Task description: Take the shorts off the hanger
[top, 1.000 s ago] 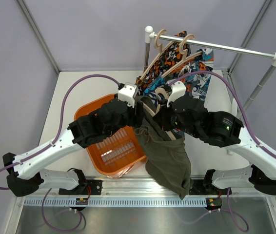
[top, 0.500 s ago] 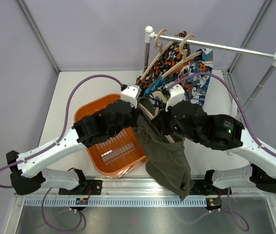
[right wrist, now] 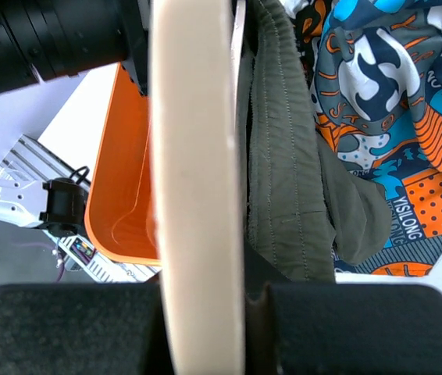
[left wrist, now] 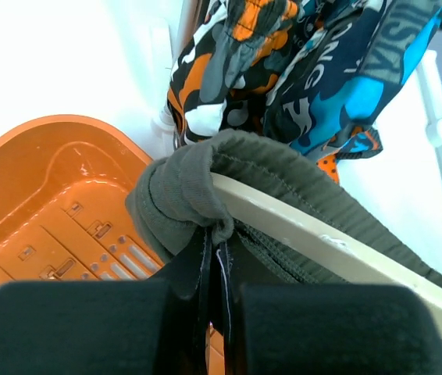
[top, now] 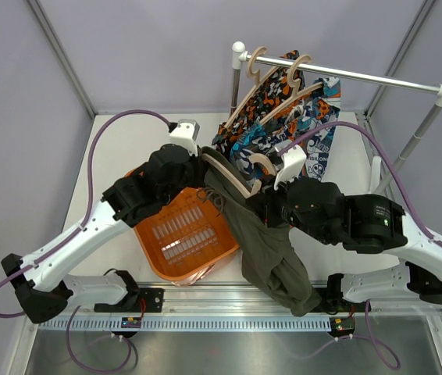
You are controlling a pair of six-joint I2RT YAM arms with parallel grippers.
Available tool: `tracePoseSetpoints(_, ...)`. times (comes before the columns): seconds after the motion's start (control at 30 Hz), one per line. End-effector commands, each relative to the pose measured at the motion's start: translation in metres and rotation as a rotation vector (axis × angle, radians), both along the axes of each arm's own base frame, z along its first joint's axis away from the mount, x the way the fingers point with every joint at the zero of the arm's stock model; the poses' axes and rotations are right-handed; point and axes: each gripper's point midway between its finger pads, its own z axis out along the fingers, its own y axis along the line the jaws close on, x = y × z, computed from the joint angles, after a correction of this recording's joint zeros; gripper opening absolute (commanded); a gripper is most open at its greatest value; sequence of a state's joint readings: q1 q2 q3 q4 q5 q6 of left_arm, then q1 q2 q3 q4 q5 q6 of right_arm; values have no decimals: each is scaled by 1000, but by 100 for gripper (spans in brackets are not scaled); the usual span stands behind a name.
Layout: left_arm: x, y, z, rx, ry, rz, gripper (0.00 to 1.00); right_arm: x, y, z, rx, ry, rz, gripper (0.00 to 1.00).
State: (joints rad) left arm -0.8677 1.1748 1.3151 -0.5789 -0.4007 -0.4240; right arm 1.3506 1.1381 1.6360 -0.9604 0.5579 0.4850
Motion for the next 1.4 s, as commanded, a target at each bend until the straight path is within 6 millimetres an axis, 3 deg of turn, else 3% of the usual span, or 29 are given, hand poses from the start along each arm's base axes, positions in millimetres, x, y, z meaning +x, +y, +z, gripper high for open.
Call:
tracePoseSetpoints(0.0, 31, 46, -2, 54, -54, 194, 0, -27, -19, 16, 90, 41, 75, 0)
tracePoseSetpoints(0.23, 48, 62, -32, 57, 2, 236, 0, -32, -33, 26, 138, 30, 91, 0)
tracePoseSetpoints(0.53, 62, 89, -38, 33, 30, 327, 0, -38, -54, 33, 187, 21, 107, 0)
tracePoseSetpoints(0.7, 61, 79, -49, 27, 63, 277, 0, -39, -63, 41, 225, 4, 113, 0)
tracePoseSetpoints(0.8, 54, 61, -56, -6, 82, 195, 0, -36, -60, 46, 226, -22, 108, 0)
tracePoseSetpoints(0.87, 45, 48, -54, -24, 71, 137, 0, -31, -56, 49, 227, -35, 90, 0)
tracePoseSetpoints(0.97, 21, 20, -48, -17, 39, 37, 0, -18, -56, 50, 212, -60, 12, 0)
tracePoseSetpoints(1.0, 5, 1, -45, -12, 27, -32, 0, -11, -59, 52, 212, -76, -30, 0)
tracePoseSetpoints(1.07, -10, -10, -38, -11, 1, -68, 0, -5, -57, 53, 208, -94, -67, 0)
tracePoseSetpoints(1.2, -55, -46, -14, -46, -70, -230, 0, 11, -61, 56, 190, -139, -166, 0)
tracePoseSetpoints(1.37, -105, -77, 20, -74, -179, -436, 0, 25, -57, 58, 141, -176, -249, 0)
